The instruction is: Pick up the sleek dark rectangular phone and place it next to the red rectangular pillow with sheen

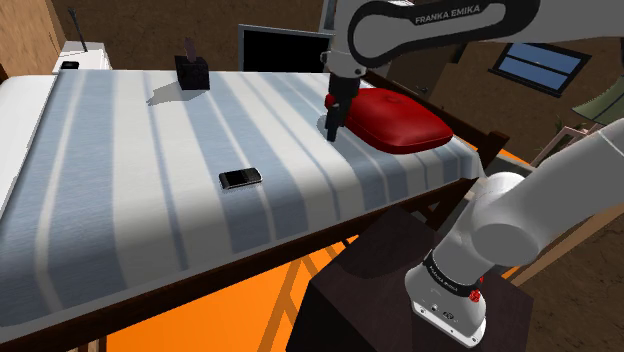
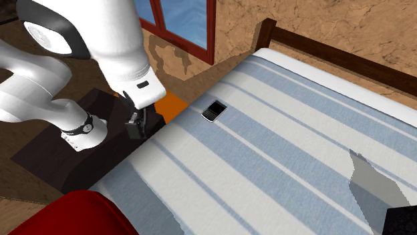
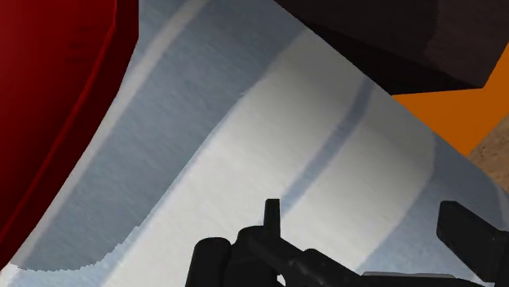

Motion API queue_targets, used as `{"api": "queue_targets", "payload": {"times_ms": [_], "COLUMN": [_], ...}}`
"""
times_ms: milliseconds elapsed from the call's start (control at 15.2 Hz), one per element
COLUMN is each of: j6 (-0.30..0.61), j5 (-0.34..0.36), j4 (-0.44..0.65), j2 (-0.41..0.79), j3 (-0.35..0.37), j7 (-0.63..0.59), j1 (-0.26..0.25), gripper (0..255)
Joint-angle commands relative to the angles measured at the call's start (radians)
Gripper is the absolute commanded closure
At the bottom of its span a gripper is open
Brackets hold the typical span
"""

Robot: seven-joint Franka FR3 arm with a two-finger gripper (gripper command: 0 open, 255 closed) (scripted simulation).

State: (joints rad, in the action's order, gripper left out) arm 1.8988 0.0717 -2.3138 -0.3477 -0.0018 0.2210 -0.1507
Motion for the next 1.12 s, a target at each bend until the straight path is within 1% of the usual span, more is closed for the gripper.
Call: {"api": "queue_targets", "payload": {"times_ms": [0,528,1056], "j6": [0.048,0.186,0.278], "j5": [-0.009,-0.047,-0.068], "j4": [0.022,0.144,0.284], "j2": [0.061,0.291,0.496], "j3": [0.004,0.044,0.109], "j7": [0.048,0.228,0.391], "j1": [-0.021,-0.093,-0.154], "gripper": [0,0,0]}}
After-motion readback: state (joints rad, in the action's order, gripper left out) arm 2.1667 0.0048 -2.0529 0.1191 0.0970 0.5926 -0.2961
